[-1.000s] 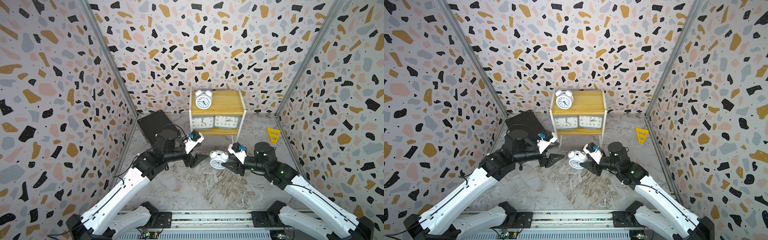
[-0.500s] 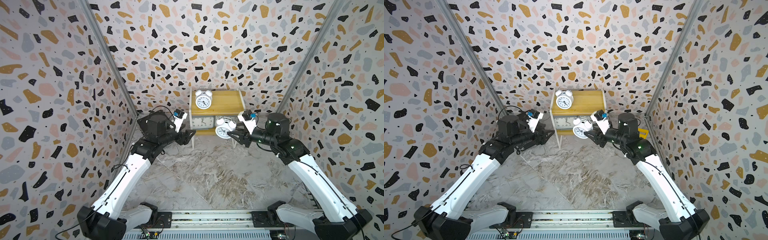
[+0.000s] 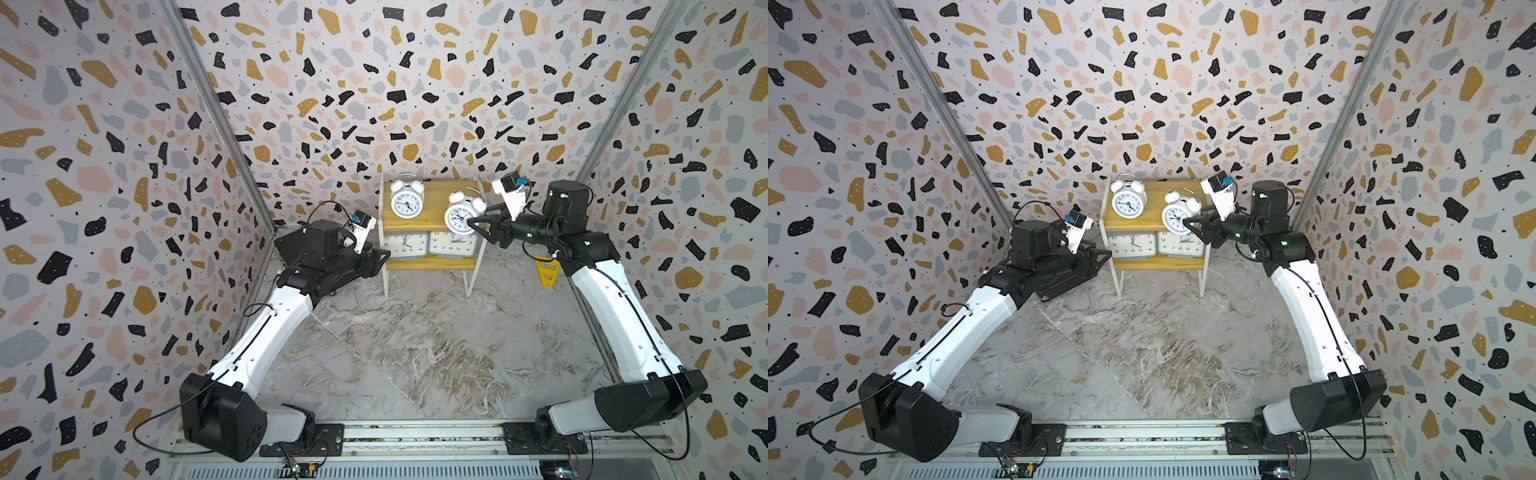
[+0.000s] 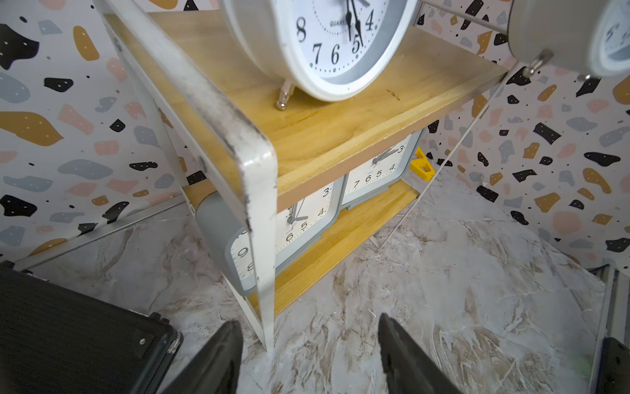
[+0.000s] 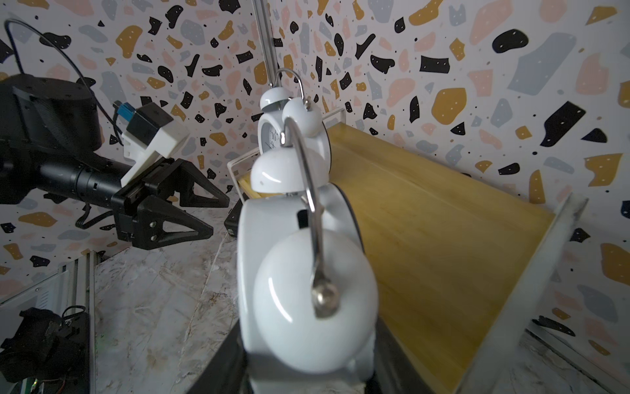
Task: Place the alarm clocks on the shelf by style
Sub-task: Place the alarm on the shelf.
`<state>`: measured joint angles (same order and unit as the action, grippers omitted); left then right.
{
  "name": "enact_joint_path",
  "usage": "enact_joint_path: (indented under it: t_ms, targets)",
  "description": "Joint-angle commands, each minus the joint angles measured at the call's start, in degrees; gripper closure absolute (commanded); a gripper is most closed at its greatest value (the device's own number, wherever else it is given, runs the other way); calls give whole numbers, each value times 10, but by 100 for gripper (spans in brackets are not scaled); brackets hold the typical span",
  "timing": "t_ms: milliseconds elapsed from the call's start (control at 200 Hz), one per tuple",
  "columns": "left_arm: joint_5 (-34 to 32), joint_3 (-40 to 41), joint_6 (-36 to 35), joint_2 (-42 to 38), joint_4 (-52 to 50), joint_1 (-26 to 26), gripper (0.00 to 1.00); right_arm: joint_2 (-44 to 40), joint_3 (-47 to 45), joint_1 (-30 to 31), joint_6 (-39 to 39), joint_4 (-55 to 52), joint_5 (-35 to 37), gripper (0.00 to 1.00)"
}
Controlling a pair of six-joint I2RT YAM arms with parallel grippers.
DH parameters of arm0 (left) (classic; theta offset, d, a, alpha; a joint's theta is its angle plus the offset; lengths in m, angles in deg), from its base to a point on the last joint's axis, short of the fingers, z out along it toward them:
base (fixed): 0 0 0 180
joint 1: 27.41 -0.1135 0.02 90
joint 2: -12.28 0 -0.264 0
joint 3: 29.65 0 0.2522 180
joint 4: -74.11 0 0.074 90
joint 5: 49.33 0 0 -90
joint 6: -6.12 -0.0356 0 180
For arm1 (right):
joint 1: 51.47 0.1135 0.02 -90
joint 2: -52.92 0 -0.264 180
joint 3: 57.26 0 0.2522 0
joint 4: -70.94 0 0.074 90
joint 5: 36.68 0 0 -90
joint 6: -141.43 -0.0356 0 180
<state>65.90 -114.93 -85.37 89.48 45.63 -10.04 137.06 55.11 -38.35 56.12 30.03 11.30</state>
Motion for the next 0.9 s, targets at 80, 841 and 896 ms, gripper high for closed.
enact_joint_path:
  t_ms: [80, 841, 896]
  targets:
    - [11, -38, -20, 23, 39, -8, 38, 30, 86, -18, -3, -1, -57, 70]
    - [47, -62, -49, 69, 58, -18, 54, 169, 243, -32, 24, -69, -104, 73]
    - [49, -62, -49, 71, 58, -18, 56, 171, 243, -32, 28, -71, -104, 73]
